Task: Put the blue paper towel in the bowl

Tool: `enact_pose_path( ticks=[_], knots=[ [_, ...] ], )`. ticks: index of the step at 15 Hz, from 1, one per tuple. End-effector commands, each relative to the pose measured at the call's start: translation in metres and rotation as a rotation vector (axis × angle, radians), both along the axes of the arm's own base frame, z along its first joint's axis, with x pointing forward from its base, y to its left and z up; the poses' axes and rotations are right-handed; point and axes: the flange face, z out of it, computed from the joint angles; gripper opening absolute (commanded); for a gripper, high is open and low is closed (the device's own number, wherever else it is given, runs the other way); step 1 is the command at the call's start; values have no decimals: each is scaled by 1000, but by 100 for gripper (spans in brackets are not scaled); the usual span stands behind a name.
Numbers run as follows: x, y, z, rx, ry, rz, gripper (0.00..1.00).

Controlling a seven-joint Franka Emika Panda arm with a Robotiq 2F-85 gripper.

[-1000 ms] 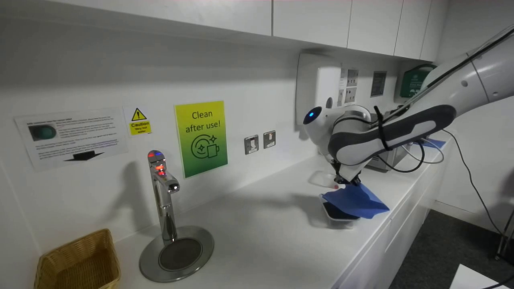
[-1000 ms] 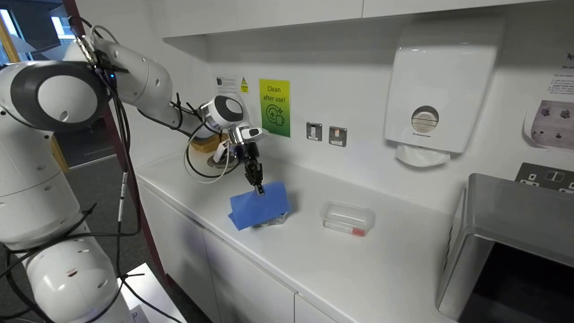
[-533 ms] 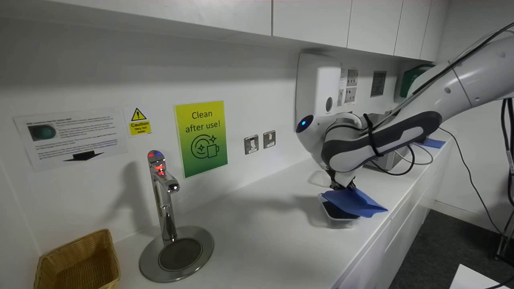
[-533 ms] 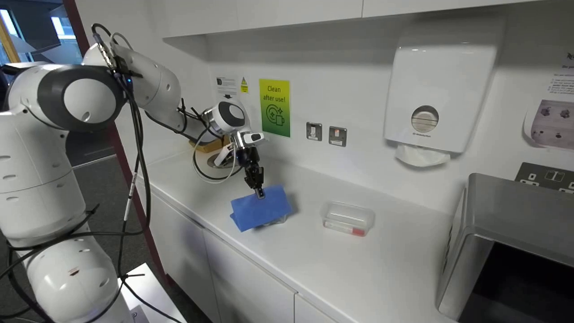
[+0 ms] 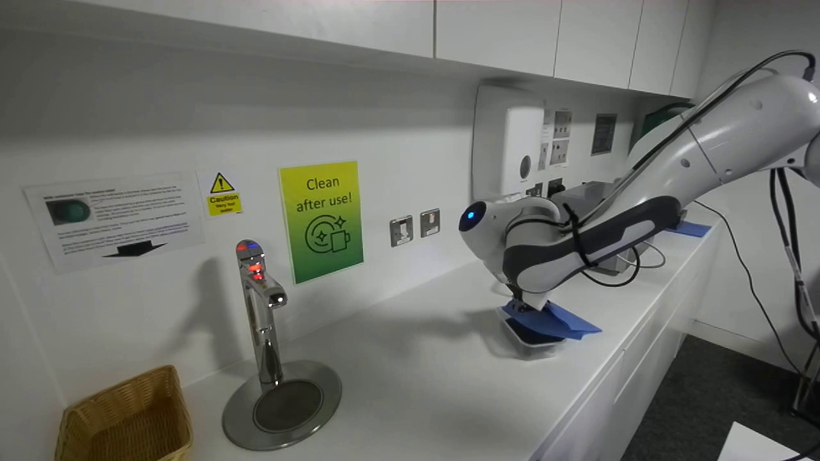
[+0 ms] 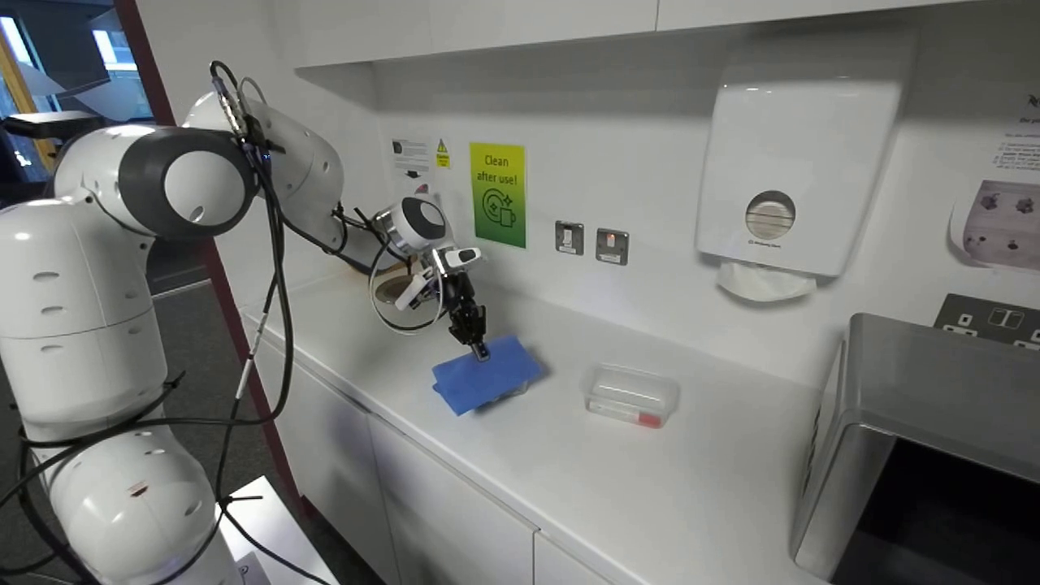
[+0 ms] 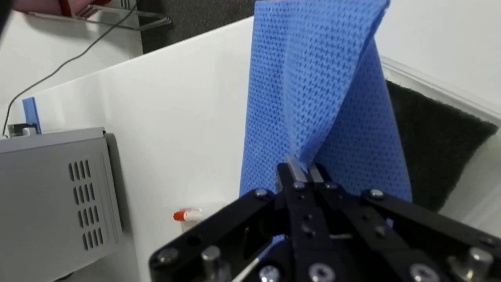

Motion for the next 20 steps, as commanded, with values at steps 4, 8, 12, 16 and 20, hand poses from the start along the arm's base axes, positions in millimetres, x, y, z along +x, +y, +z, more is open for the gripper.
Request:
enact_pose_path(
  ticks=[4, 8, 12, 16, 20],
  knots=[
    [18, 8, 5, 120, -128, 120, 0],
    [24, 8, 2, 196, -153, 151, 0],
    [24, 1, -9, 160, -107, 149, 0],
    [21, -11, -25, 30, -51, 142, 0],
    [20, -17, -23, 46, -39, 139, 0]
  ],
)
